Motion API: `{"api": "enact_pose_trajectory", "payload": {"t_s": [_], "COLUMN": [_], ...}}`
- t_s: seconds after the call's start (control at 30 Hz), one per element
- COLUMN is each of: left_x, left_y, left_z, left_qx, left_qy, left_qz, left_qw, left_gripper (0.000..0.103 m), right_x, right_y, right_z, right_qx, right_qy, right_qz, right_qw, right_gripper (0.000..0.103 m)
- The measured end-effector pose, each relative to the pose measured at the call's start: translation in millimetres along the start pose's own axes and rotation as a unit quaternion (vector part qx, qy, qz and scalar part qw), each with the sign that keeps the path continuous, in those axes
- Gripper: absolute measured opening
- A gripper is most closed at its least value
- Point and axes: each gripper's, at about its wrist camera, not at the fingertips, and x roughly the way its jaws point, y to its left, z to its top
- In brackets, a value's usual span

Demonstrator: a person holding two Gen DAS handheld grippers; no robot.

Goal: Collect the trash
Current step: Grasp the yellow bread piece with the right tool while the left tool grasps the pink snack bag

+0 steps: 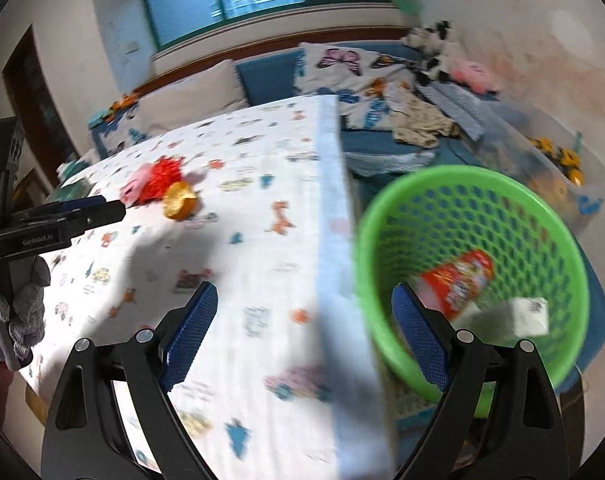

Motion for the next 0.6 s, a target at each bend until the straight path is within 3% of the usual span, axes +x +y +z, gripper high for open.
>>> {"api": "enact_pose_trajectory", "payload": {"t_s": [0.33, 0.6], "left_x": [-8.1, -8.1], "left_y": [68.1, 96.8], "left_z": [-11.0, -16.2], "left_qx": [-0.032, -0.045], "left_qy": [0.004, 0.008], "left_qz": [0.05, 0.064], "left_qw": [0.9982, 0.9969], "left_gripper": [0.065, 0.061], "right_x": [53.5, 103.4], "right_y": [67.6, 105.9], "right_z": [30.4, 50.0], "right_qx": [-0.06, -0.084], "right_qy": [0.027, 0.054], "right_qz": [0.055, 0.079], "right_qw": [0.996, 0.992], "right_gripper": [0.088, 0.082]}}
